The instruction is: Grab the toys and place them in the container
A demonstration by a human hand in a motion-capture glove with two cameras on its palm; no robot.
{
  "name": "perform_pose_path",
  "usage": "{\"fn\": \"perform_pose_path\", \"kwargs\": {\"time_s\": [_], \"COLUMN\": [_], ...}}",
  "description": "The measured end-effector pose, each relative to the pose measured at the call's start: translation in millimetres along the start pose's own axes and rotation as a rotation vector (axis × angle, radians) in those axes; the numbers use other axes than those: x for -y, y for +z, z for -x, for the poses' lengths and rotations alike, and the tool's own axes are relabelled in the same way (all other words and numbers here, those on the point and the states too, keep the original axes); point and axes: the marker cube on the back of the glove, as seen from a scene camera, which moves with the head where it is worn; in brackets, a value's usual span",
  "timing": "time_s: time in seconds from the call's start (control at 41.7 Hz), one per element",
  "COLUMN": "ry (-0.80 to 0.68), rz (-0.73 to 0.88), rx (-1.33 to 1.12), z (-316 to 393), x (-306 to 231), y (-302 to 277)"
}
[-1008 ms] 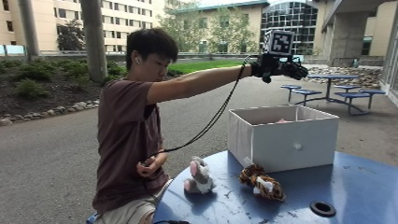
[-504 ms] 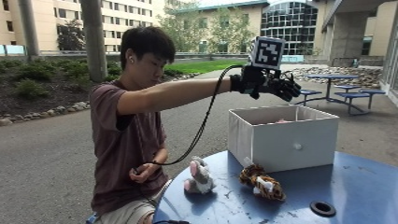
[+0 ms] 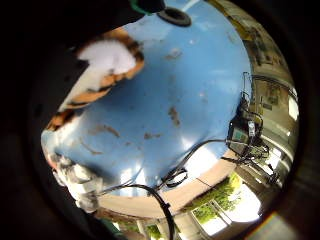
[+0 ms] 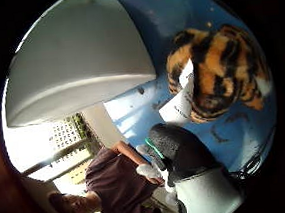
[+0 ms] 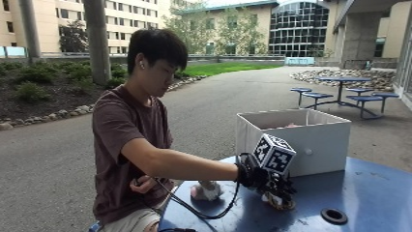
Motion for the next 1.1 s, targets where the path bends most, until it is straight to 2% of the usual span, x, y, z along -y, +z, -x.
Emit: {"fn": "perform_pose_path", "kwargs": {"time_s": [0.072,0.192,0.336,0.528,0.768,1.103], "ry": [0.025,0.062,0.107,0.181,0.186,0.216], "rz": [-0.016,-0.147,-0.29,-0.339,-0.409,-0.567], "rx": [-0.086,-0.145,-0.009,0.176,0.134,-0.09], "z": [-2.1,-10.1,-6.3,-3.3,24.8,124.5], "x": [8.5,15.2,28.9,28.8,-9.9,-53.0], "y": [14.6,22.1,23.6,-5.3,-121.2,-313.9]}}
